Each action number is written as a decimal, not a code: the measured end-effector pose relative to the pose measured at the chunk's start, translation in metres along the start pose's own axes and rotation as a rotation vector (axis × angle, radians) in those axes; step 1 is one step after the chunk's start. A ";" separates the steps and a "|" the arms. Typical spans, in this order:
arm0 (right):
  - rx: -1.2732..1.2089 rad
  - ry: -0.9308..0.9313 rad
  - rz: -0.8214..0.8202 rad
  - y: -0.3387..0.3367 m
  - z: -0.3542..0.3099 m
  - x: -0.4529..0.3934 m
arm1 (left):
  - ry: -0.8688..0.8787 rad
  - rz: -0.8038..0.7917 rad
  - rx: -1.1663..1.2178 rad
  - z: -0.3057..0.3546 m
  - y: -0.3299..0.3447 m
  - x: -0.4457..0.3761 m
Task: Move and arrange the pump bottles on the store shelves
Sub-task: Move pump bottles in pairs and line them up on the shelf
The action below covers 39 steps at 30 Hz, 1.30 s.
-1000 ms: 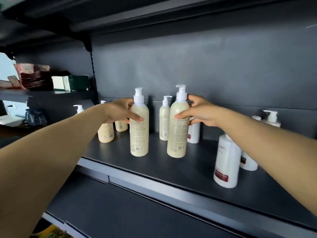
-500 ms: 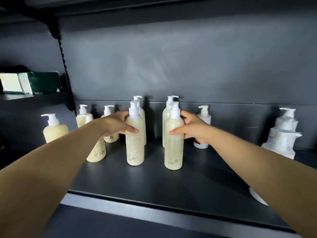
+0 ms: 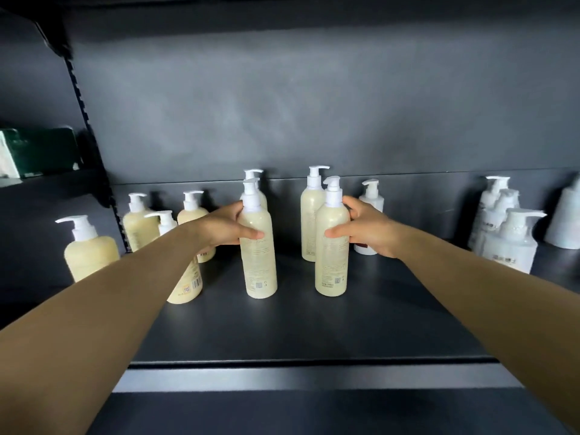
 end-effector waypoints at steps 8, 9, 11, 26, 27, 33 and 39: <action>0.577 -0.052 0.043 -0.021 -0.027 0.026 | 0.072 0.167 -0.758 0.027 -0.019 0.012; 0.660 -0.060 0.034 -0.027 -0.031 0.031 | 0.074 0.188 -0.810 0.034 -0.022 0.016; 0.825 -0.078 0.025 -0.040 -0.041 0.044 | 0.080 0.224 -0.910 0.051 -0.025 0.025; 1.203 -0.131 0.168 -0.272 -0.062 0.166 | 0.198 0.140 -0.772 0.252 0.133 0.078; 1.216 -0.125 0.171 -0.292 -0.055 0.174 | 0.198 0.128 -0.765 0.260 0.153 0.078; 1.229 -0.058 0.197 -0.400 -0.006 0.223 | 0.263 0.106 -0.755 0.314 0.265 0.081; 1.175 0.013 0.245 -0.481 0.035 0.255 | 0.297 0.049 -0.709 0.351 0.358 0.077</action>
Point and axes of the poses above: each hand's wrist, its own x-axis away from the middle knuckle, its own y-axis out of the palm, z = x × y, the point moved 6 cm from there along -x, towards the middle knuckle, and after that the axes turned 6 degrees about z, right-handed, at the moved point
